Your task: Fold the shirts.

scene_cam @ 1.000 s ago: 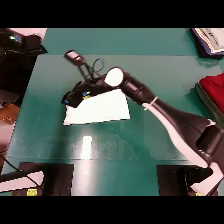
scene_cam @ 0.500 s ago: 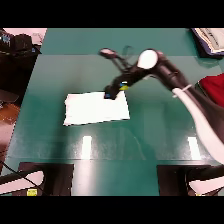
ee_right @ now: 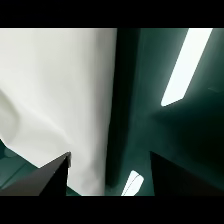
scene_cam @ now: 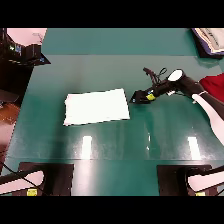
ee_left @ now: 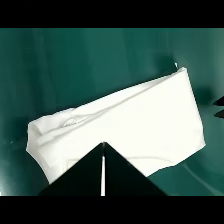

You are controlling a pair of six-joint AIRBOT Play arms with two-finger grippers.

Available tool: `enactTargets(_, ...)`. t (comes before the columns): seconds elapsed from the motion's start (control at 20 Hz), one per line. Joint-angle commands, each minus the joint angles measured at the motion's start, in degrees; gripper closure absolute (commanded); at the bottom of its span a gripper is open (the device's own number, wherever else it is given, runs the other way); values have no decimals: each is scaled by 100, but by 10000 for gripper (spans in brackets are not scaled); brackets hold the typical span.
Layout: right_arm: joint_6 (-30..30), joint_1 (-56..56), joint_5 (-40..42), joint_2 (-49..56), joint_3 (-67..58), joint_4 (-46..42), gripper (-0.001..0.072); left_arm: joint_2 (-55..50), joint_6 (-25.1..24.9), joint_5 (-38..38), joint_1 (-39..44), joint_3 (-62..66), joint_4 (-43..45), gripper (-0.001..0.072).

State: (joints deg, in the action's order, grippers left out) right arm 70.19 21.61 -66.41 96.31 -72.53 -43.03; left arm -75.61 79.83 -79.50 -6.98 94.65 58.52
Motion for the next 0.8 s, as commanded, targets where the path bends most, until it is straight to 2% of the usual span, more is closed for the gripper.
enactTargets(0.0,-275,136,42,704,-149,1084,152,4,-39,22,-2,-79,-50,683)
enactTargets(0.3,-343,1134,101,1517,-1185,1650,171,4,-79,20,-2,-79,-50,682)
enactTargets(0.35,-382,1261,199,1510,-1226,1641,322,4,-79,4,0,-79,-52,683)
enactTargets(0.4,-474,1342,221,1493,-1263,1641,439,4,-79,-15,0,-79,-55,683)
enactTargets(0.45,-603,1388,227,1443,-1283,1648,633,4,-76,-31,0,-79,-74,683)
enactTargets(0.5,-726,1399,232,1366,-1283,1633,697,4,-74,-50,24,-79,-87,683)
enactTargets(0.65,-769,1123,125,896,-1283,1576,698,4,-79,-39,308,-79,-109,683)
enactTargets(0.75,-533,634,-11,345,-1285,1274,699,4,-79,66,640,-79,-109,683)
